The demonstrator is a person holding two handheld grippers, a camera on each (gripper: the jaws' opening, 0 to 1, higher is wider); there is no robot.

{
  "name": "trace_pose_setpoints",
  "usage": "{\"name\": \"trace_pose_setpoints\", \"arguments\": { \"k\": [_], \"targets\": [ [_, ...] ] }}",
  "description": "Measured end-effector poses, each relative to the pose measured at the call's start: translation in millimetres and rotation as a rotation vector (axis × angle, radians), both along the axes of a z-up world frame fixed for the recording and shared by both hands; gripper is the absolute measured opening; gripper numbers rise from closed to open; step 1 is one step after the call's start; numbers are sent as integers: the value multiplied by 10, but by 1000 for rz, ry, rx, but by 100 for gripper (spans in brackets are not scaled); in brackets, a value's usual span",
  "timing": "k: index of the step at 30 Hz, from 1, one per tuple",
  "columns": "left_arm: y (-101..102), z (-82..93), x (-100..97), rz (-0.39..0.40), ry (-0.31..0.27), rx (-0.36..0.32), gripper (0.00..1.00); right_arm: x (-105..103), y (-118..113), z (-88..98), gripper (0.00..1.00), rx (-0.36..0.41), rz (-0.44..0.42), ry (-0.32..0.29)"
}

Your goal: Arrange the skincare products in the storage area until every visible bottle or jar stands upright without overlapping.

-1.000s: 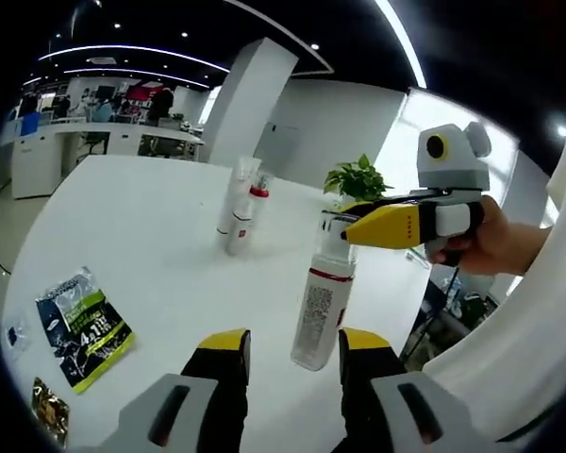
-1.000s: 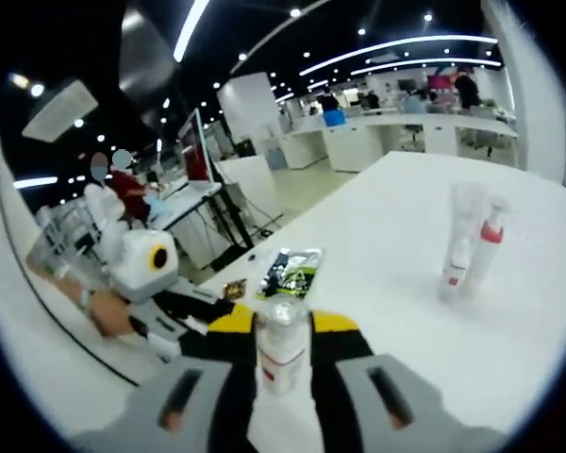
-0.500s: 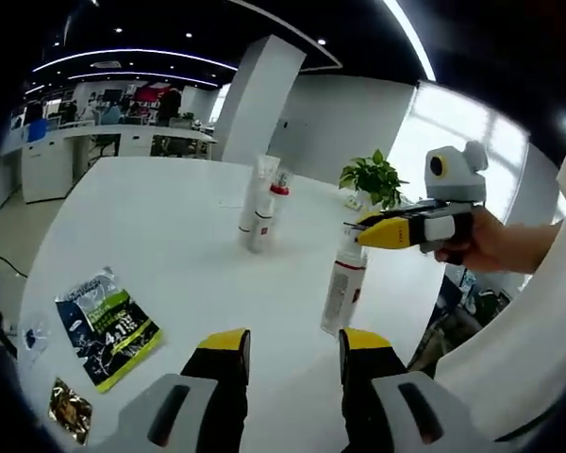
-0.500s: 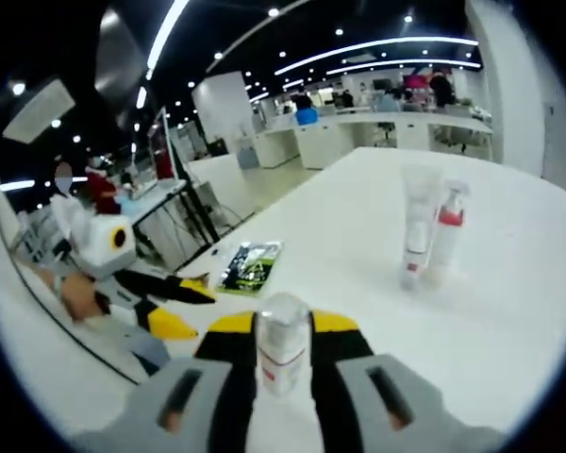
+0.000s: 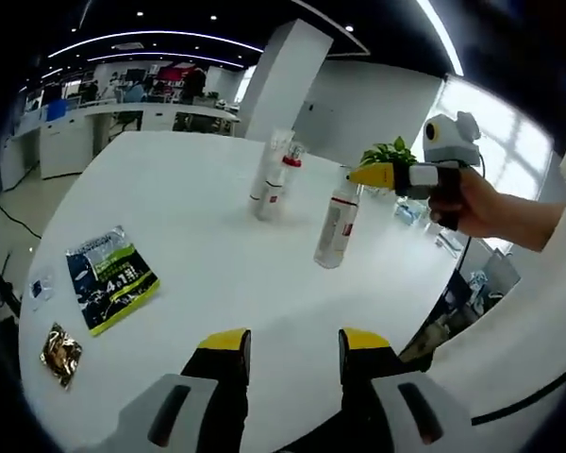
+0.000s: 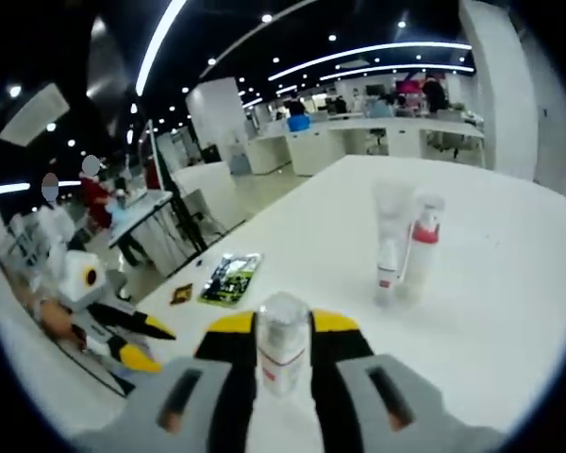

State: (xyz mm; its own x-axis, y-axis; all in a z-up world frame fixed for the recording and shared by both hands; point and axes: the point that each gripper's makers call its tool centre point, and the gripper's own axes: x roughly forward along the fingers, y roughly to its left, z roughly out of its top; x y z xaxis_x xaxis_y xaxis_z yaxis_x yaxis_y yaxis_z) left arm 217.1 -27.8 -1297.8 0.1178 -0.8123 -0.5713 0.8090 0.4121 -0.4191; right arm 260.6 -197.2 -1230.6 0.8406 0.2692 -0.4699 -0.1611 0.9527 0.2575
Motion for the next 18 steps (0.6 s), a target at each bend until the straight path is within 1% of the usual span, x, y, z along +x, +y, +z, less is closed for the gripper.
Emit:
{"name": "trace_pose_setpoints", "arguments": {
  "k": [1, 2, 4, 6, 8, 11, 14, 15, 18],
  "targets": [
    [-14, 42, -11, -1, 10, -6, 38, 6, -12, -12, 18, 4, -2, 0],
    [-17, 50, -13, 0, 8, -4, 38, 23, -46, -47, 18, 14, -4, 1],
    [-10, 10, -8, 12, 7, 25, 38, 41, -87, -68, 18, 17, -6, 0],
    [-15, 3, -27, 17, 11, 40, 38, 64, -126, -54, 18, 20, 0, -16],
    [-31, 28, -49, 12, -2, 50, 38, 92, -169, -61, 18, 14, 11, -32],
    [-45, 50, -16, 14, -38, 64, 37, 129, -211, -136, 18, -1, 37, -46],
    [-53, 45, 35, 42, -46, 70, 36, 152, -251, -184, 18, -2, 45, -59],
    [-72, 34, 54, 64, -42, 72, 36, 167, -266, -197, 18, -2, 47, -73],
    [-110, -8, 62, 94, -40, 81, 37, 203, -323, -224, 18, -9, 59, -100]
  ]
}}
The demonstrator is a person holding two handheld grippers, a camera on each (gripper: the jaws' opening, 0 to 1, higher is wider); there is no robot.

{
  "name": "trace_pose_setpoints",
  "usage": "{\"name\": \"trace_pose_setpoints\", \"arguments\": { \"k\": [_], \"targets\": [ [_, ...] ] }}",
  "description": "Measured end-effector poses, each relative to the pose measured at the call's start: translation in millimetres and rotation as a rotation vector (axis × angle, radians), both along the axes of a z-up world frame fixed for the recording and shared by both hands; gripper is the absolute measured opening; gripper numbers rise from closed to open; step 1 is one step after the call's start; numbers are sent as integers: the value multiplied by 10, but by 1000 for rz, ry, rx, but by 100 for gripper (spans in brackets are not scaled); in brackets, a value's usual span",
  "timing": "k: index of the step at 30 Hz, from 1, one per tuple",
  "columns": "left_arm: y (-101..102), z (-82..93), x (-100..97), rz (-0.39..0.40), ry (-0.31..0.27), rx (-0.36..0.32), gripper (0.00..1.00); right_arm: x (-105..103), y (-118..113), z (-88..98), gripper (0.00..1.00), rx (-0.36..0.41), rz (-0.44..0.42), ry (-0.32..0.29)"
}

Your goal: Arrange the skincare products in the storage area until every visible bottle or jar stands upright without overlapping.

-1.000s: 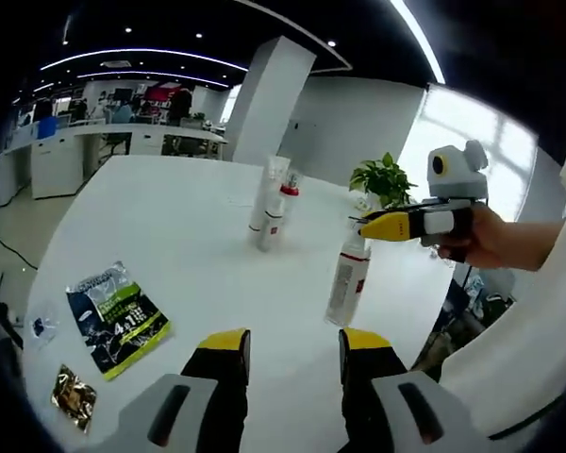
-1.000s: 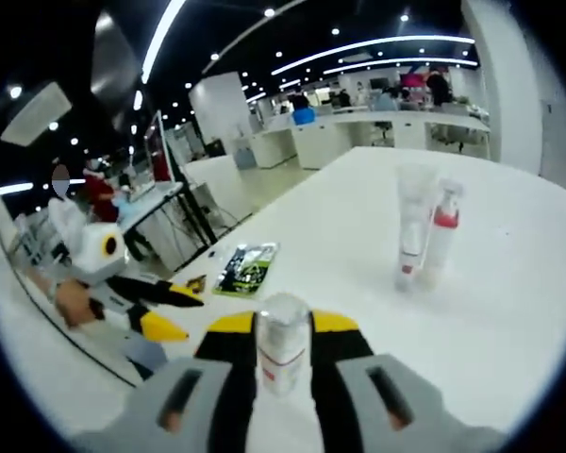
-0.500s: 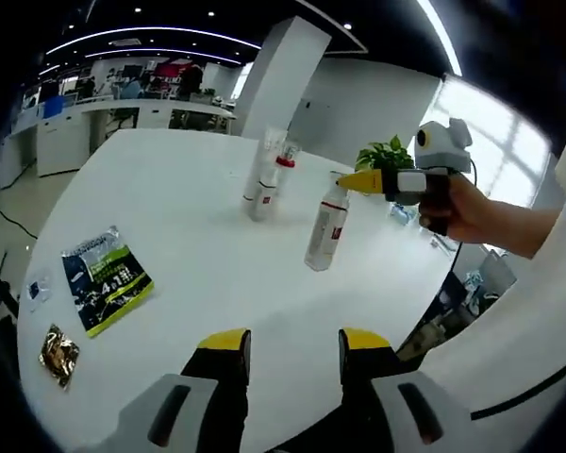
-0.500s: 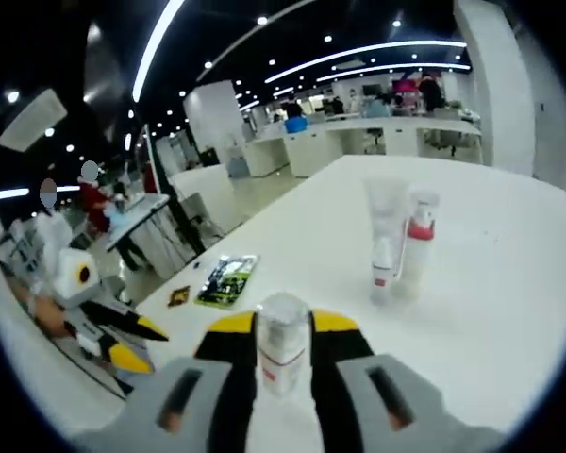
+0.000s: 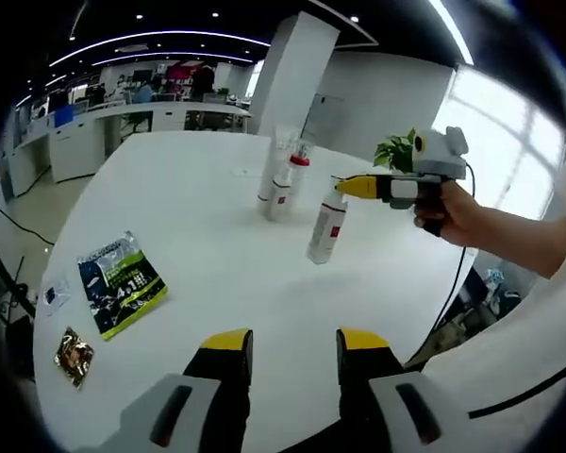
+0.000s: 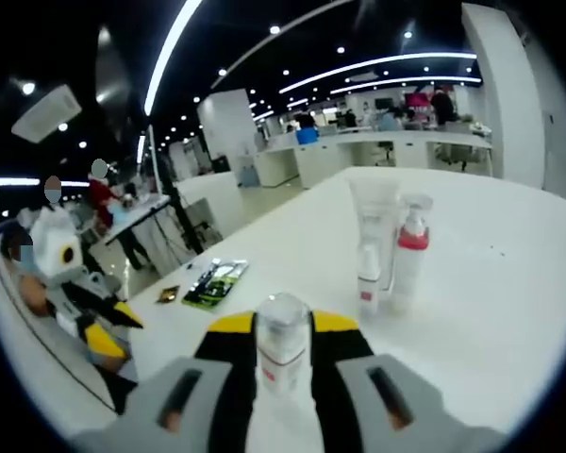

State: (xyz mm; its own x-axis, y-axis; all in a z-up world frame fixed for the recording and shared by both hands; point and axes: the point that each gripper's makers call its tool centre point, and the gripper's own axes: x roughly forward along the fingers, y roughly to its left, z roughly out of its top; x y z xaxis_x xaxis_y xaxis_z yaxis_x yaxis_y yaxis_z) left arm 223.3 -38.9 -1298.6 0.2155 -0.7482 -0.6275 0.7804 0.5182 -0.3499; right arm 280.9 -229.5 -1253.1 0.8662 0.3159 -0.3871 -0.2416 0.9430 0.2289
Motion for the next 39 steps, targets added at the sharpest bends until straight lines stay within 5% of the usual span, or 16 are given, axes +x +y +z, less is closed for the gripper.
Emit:
{"name": "trace_pose_setpoints", "arguments": {
  "k": [12, 30, 39],
  "targets": [
    [-204, -77, -179, -5, 11, 21, 37, 151, -269, -48, 18, -56, 11, -44],
    [-143, -97, -96, 28, 11, 47, 36, 514, -523, -127, 18, -151, 34, -77],
    [-238, 31, -76, 33, 12, -36, 37, 654, -654, -76, 18, -205, 66, -83]
  ]
}}
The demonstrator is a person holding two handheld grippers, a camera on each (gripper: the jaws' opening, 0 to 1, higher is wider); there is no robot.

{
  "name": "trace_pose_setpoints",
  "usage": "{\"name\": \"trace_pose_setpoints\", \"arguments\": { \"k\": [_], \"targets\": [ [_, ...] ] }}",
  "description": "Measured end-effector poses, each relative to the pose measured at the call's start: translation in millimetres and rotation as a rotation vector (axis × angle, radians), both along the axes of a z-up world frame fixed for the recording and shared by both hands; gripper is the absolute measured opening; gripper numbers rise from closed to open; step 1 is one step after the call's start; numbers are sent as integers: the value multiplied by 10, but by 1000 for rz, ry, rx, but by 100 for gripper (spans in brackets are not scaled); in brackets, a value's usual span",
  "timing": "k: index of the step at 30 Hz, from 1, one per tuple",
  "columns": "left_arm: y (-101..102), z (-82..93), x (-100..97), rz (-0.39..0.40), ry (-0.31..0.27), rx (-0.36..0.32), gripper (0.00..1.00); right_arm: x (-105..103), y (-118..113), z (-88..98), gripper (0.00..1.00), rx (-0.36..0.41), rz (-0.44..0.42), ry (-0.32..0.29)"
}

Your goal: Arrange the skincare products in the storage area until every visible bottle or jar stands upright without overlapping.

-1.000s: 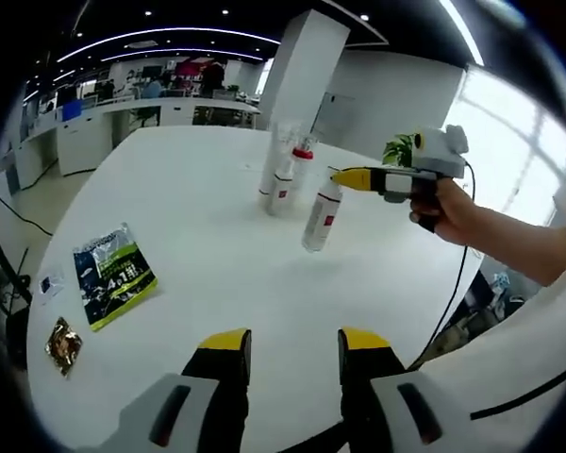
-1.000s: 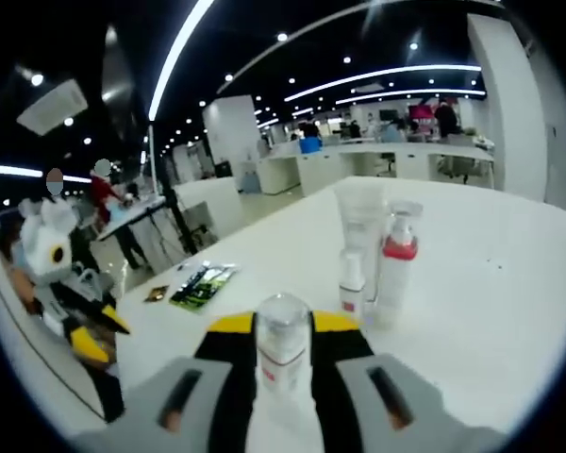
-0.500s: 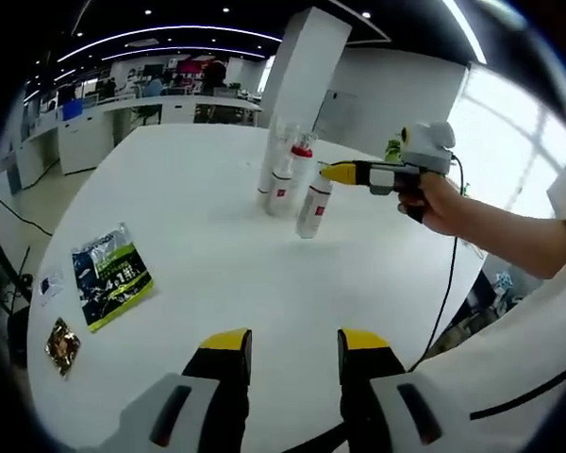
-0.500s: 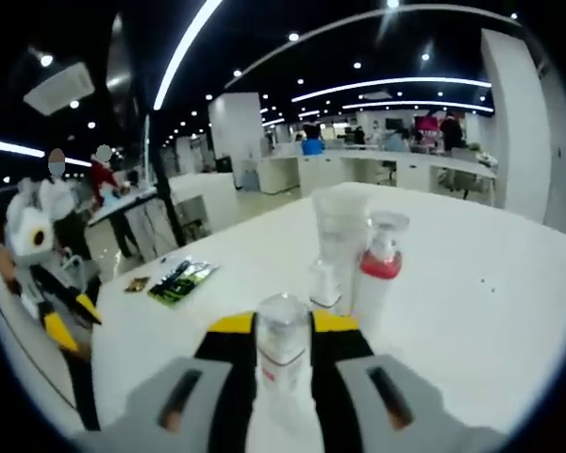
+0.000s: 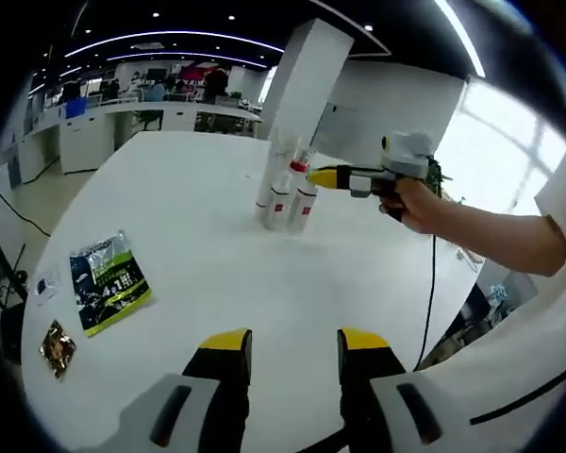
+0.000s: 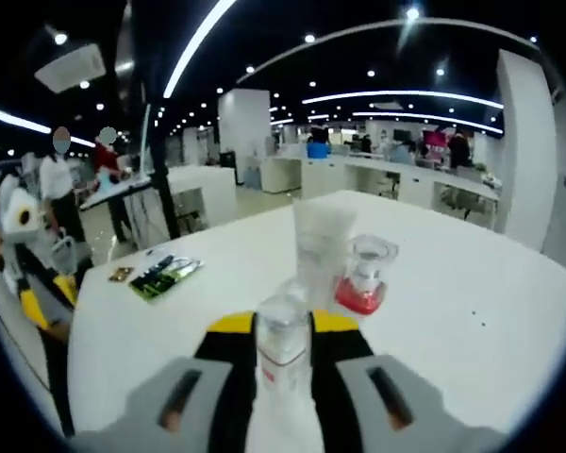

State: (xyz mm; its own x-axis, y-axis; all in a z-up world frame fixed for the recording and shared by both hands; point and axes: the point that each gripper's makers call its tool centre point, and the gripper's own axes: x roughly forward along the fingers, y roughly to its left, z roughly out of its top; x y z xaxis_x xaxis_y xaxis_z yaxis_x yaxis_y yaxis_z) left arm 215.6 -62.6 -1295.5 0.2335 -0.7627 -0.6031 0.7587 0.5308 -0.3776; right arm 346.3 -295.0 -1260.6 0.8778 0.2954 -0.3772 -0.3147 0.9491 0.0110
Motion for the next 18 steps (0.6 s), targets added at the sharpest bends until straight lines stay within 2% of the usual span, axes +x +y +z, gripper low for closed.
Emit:
{"name": "trace_pose_setpoints", "arguments": {
  "k": [3, 8, 18],
  "targets": [
    [17, -34, -10, 0, 3, 8, 37, 20, -48, 18, 18, -8, 1, -2],
    [38, -33, -46, 12, 14, -17, 37, 47, -152, -24, 18, -39, -10, 0],
    [168, -38, -4, 43, 15, -15, 37, 118, -185, -79, 18, -72, -29, -26]
  ]
}}
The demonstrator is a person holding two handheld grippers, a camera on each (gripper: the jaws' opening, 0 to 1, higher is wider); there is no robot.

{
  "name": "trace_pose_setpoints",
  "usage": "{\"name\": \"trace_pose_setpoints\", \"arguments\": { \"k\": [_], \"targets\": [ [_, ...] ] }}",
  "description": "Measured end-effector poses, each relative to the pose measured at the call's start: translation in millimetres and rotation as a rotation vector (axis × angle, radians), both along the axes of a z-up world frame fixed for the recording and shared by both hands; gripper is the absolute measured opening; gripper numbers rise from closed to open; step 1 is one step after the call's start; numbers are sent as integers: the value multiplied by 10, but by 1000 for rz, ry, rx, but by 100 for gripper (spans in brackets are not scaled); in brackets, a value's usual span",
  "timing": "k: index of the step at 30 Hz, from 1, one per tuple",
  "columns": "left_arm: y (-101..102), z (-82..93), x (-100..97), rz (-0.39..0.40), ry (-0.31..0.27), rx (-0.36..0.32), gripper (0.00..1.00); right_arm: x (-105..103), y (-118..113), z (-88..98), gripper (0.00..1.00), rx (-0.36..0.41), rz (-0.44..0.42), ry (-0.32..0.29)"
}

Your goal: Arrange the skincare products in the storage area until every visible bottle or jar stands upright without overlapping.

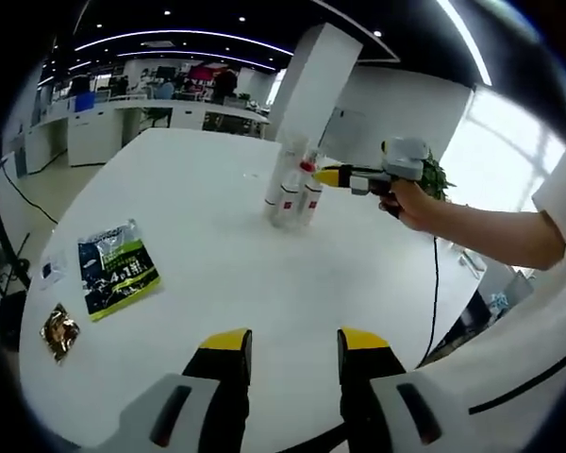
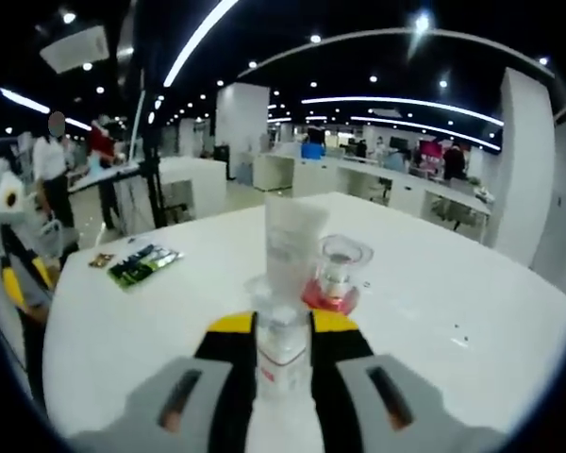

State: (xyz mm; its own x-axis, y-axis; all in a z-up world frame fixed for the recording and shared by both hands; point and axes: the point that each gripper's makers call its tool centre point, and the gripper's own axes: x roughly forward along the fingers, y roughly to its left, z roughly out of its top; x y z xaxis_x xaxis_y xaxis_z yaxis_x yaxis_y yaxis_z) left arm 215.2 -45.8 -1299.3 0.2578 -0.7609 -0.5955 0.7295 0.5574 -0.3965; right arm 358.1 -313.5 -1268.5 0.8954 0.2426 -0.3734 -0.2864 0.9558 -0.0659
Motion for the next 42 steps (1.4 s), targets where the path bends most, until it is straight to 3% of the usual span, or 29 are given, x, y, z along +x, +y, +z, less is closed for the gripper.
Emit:
{"name": "trace_pose_setpoints", "arguments": {
  "k": [10, 13, 28, 33, 40, 42],
  "targets": [
    [41, 38, 38, 16, -3, -2, 37, 0, 9, -26, 18, -24, -24, -41],
    [37, 29, 58, 16, -8, 2, 37, -20, -12, -126, 18, -54, -26, -36],
    [25, 29, 50, 37, -13, 1, 37, -50, -65, -110, 19, -27, -68, -128],
    [11, 42, 38, 43, -11, -6, 37, -46, -118, -114, 20, 8, -87, -119],
    [27, 54, 49, 55, -18, -10, 37, -93, -105, -236, 23, 7, -77, -74],
    [35, 64, 43, 53, -23, -6, 37, -118, -129, -305, 25, 40, -98, -52]
  ]
}}
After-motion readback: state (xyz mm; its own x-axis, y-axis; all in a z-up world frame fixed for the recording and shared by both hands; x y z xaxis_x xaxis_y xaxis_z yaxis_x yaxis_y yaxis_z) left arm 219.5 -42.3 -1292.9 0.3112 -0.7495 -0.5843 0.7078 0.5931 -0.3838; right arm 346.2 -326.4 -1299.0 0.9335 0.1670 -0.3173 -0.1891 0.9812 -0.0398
